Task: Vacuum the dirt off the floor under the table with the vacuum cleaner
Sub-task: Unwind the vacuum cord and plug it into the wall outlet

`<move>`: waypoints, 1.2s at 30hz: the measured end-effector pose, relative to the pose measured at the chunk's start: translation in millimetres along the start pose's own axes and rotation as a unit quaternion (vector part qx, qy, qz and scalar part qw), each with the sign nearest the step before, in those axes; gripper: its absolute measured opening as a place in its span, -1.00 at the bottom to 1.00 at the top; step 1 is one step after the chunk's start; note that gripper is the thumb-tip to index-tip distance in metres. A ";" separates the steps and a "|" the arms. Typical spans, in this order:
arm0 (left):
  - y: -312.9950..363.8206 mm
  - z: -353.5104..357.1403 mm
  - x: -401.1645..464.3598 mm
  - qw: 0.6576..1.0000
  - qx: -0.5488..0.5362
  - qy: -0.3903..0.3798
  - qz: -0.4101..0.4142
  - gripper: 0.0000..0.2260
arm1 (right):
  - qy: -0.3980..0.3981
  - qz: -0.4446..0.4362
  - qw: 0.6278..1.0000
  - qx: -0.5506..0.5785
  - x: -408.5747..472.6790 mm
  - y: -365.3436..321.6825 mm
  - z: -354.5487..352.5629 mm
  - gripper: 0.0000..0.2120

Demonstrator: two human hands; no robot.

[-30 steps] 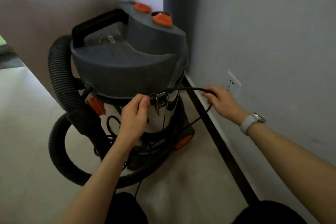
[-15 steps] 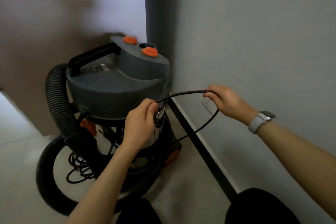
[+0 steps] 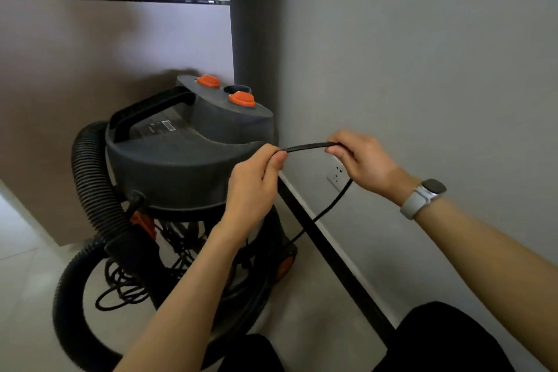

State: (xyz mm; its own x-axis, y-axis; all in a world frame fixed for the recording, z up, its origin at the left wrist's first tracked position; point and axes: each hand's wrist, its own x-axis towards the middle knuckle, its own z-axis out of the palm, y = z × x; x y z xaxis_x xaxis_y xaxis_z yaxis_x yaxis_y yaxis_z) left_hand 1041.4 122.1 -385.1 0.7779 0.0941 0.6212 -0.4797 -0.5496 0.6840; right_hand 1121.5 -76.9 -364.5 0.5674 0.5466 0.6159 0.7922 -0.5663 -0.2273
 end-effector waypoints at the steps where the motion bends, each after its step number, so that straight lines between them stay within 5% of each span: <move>1: -3.3 -4.8 -1.5 0.999 -0.020 0.038 -0.009 -0.77 | 0.016 0.047 0.999 0.011 -8.1 11.0 -2.3 -0.70; 4: -22.7 -29.6 -0.3 0.990 -0.054 0.122 -0.036 -0.76 | 0.101 0.195 0.975 0.028 -33.6 44.2 -15.6 -0.67; 6: -29.4 -35.3 6.1 0.993 -0.061 0.080 -0.063 -0.76 | 0.118 0.232 0.965 0.023 -38.7 53.8 -21.6 -0.65; 10: -16.7 -9.4 14.4 0.988 -0.065 -0.059 -0.130 -0.88 | 0.044 0.210 0.975 0.059 -25.7 36.3 -8.2 -0.68; 16: -15.1 -8.0 22.4 0.982 -0.145 -0.050 -0.113 -0.75 | -0.029 0.194 0.979 0.049 -42.0 36.9 2.6 -0.80; 21: -17.2 22.2 27.4 0.956 0.076 -0.282 -0.031 -0.77 | -0.088 0.128 0.988 0.005 -43.1 23.3 7.5 -0.75; 23: -22.1 37.6 20.1 0.962 0.080 -0.261 -0.014 -0.81 | -0.087 0.123 0.989 0.012 -39.6 15.8 8.9 -0.74; 29: -48.8 24.0 -5.5 0.993 0.007 -0.037 -0.114 -0.82 | -0.083 0.267 0.960 0.009 -78.0 41.3 3.5 -0.86; 36: -41.1 52.1 5.2 0.952 0.034 -0.296 -0.066 -0.79 | -0.149 0.200 0.968 -0.012 -70.0 30.8 23.7 -0.79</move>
State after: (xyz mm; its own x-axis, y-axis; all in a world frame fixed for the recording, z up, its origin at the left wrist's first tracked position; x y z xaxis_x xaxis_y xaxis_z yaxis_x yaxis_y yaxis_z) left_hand 1086.3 102.0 -429.9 0.9319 -0.3065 0.1938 -0.3499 -0.6198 0.7024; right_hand 1111.5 -118.0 -432.5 0.8699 0.4332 0.2360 0.4930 -0.7816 -0.3822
